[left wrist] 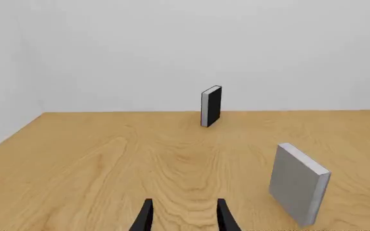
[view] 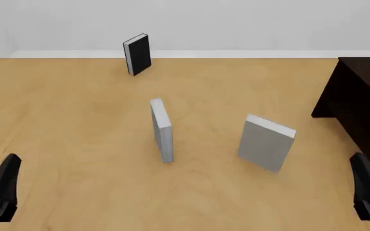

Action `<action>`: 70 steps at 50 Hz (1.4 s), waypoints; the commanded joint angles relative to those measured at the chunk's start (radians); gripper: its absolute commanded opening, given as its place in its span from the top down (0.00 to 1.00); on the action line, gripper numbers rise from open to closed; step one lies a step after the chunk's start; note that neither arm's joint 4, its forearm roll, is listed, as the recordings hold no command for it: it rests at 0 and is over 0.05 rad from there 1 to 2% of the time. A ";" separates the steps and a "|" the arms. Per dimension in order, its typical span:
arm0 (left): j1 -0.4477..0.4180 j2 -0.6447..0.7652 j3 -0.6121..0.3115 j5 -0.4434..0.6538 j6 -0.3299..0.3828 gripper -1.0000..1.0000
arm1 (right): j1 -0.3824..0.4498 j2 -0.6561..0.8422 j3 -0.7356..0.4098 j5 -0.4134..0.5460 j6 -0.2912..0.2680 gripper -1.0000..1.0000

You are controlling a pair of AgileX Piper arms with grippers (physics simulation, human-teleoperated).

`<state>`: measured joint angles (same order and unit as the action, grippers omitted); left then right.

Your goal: Pick up the book on the right and place it on the cabinet shelf.

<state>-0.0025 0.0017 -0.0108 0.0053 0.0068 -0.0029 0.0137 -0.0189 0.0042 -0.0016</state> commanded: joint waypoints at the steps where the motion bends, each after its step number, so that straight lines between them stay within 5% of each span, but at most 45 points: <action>1: -0.004 0.003 0.009 -0.005 0.004 0.00 | 0.018 0.073 -0.046 -0.040 -0.021 0.00; 10: -0.014 0.002 0.009 -0.003 0.016 0.00 | 0.069 0.228 -0.200 -0.035 -0.102 0.00; 30: -0.026 0.002 0.010 0.003 0.013 0.00 | 0.207 0.536 -0.702 0.247 -0.284 0.00; 37: -0.021 0.002 0.011 0.011 0.012 0.00 | 0.215 0.626 -0.879 0.353 -0.298 0.00; 47: -0.027 0.006 0.011 0.009 0.008 0.00 | 0.249 0.747 -1.028 0.482 -0.378 0.00; 49: -0.023 0.006 0.011 0.008 0.008 0.00 | 0.249 0.763 -1.067 0.500 -0.357 0.00; 70: -0.033 -0.001 0.011 0.025 0.031 0.00 | 0.351 0.937 -1.244 0.697 -0.465 0.00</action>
<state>-0.0283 0.0017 -0.0002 0.0225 0.0275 0.3028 0.8682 -1.1721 0.6071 -0.4238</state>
